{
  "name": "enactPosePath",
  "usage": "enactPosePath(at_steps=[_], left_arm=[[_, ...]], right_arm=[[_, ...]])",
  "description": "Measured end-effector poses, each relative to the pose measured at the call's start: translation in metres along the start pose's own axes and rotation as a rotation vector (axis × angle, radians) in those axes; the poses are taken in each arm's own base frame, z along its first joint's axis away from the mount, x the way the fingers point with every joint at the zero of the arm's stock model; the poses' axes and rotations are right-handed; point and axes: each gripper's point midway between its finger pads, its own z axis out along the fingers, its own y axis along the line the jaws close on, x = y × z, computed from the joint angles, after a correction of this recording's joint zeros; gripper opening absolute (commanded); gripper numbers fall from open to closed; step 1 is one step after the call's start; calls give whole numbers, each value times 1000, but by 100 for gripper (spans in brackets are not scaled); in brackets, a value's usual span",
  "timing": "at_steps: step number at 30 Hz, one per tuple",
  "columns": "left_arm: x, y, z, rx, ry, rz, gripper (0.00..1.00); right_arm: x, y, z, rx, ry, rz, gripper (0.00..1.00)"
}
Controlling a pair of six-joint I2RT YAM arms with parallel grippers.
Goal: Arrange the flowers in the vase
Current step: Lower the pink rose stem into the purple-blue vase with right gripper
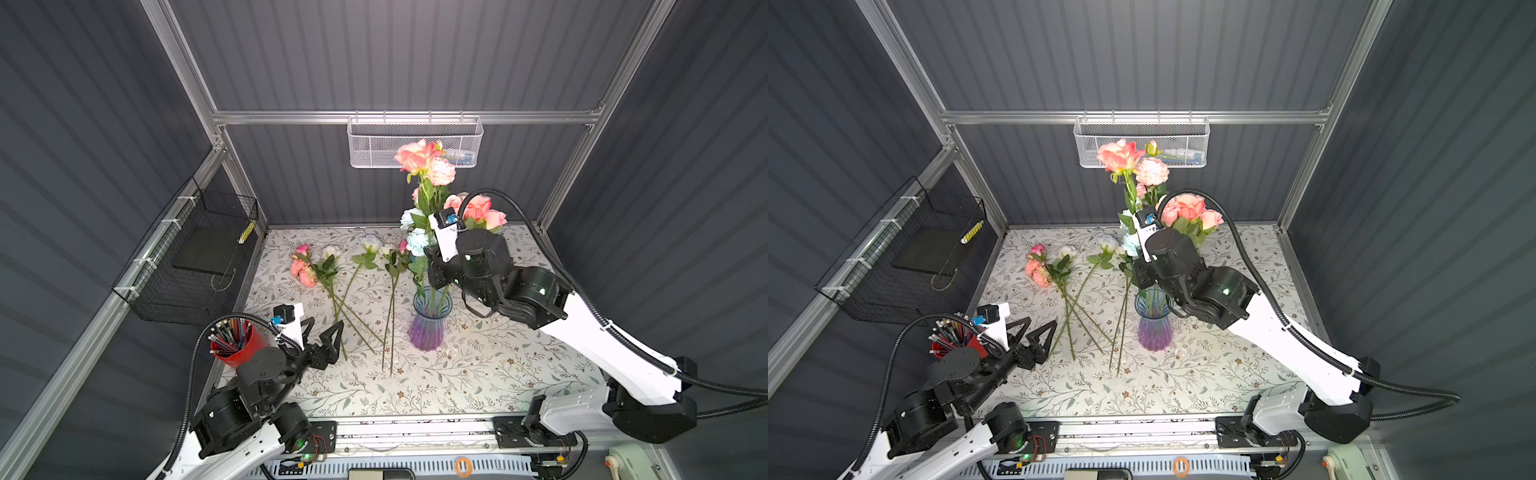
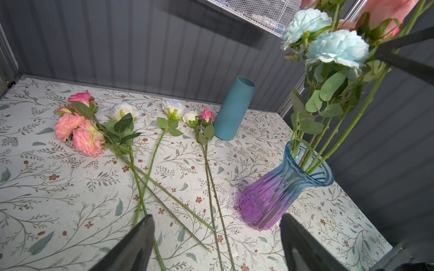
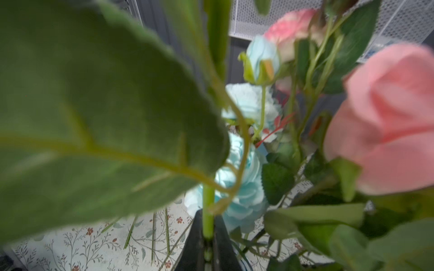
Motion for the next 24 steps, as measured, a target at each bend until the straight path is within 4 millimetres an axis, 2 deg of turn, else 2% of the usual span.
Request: enactPosePath(at_steps=[4,7,9,15,20,24], left_arm=[[1,1,0,3,-6,-7,85],[0,0,-1,5,-11,-15,85],[0,0,-1,5,-11,-20,86],[-1,-1,0,7,-14,-24,86],[0,-4,5,11,0,-21,86],[2,-6,6,17,6,-22,86]], right_arm=[[26,-4,3,16,29,24,14],[31,-10,-4,21,20,52,24],[31,-13,-10,22,5,77,29],[21,-18,-26,11,-39,125,34],[18,-14,-35,-10,-52,139,40],[12,-10,-51,-39,-64,150,47]])
